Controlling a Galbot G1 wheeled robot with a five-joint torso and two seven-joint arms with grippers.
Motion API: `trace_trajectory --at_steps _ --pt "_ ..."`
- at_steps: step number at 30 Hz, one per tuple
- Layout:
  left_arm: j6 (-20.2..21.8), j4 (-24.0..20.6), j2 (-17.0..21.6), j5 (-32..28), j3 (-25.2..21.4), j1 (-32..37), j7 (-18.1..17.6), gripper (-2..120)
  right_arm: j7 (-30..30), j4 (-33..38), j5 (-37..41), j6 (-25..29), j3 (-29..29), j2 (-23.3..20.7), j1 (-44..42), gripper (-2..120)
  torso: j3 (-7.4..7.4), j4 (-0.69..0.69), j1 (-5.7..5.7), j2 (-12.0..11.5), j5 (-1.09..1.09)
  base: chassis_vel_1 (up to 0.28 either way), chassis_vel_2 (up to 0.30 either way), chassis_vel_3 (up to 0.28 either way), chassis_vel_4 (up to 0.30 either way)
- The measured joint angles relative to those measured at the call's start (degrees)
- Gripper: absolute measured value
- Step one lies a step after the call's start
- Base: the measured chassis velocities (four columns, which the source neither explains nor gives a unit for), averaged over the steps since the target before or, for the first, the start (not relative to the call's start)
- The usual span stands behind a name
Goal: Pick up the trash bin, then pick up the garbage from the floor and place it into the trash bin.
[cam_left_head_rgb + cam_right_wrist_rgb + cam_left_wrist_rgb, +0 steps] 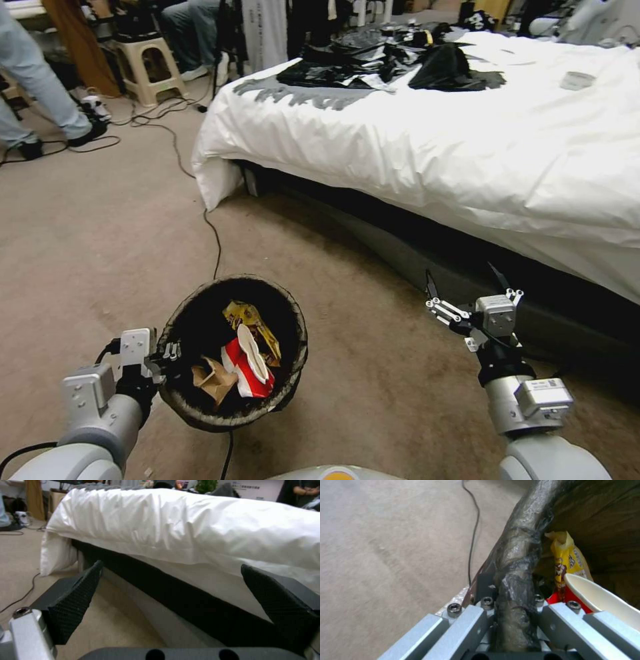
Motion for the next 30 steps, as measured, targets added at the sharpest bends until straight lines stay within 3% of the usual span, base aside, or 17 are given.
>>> trace_trajectory --at_steps 30 --pt "0.0 0.0 -0.1 -0.5 -0.3 -0.3 0.0 1 1.3 -1.0 0.1 -0.9 -1.4 -0.5 0.1 100 0.0 0.0 0.01 0.0 0.0 0.074 0.071 0.073 0.074"
